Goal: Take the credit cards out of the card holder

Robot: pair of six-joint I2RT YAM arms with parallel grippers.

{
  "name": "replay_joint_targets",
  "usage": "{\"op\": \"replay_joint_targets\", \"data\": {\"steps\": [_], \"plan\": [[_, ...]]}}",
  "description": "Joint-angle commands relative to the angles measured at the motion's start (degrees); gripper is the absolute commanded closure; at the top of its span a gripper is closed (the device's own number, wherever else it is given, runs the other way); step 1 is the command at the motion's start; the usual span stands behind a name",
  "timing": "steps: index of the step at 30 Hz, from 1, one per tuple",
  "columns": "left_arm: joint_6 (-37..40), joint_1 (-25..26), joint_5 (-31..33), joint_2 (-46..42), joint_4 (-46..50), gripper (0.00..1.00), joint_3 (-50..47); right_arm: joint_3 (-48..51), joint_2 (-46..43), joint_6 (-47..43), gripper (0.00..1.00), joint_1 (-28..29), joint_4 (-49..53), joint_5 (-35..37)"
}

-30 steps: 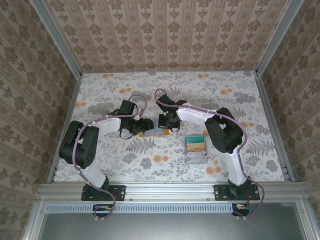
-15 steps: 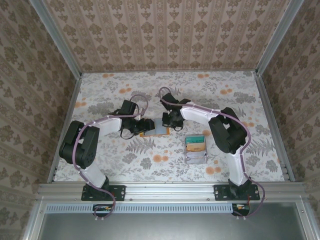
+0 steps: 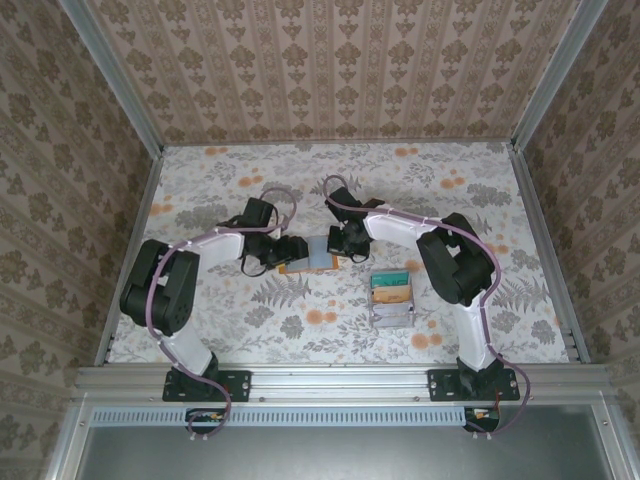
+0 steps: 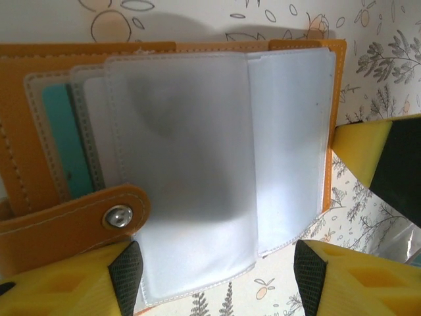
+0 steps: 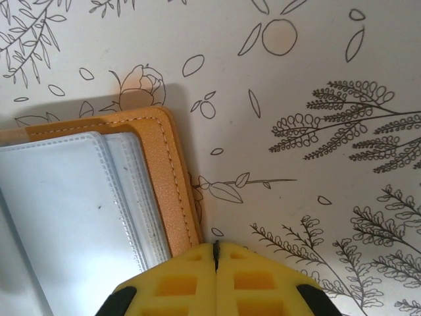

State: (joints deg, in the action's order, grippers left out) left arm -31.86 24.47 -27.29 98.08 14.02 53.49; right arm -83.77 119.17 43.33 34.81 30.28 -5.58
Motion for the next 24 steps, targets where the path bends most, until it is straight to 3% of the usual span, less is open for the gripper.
{"op": "replay_joint_targets", "data": {"steps": [1, 10, 24], "plan": [[0.66, 0.93, -0.81, 2.18, 1.27, 0.34, 1.76, -0.17, 1.36, 0.61, 0.94, 0.87, -0.75, -1.97], [0.30, 4.09, -3.58, 3.17, -0.40, 0.34, 4.33, -0.32, 1.49, 0.80, 0.94, 1.14, -1.02, -2.24], [1.39, 4.27, -1.42, -1.19, 1.51, 0.31, 5.64, -0.36, 0.43, 0.70, 0.91, 0.89, -0.28, -0.51]]}}
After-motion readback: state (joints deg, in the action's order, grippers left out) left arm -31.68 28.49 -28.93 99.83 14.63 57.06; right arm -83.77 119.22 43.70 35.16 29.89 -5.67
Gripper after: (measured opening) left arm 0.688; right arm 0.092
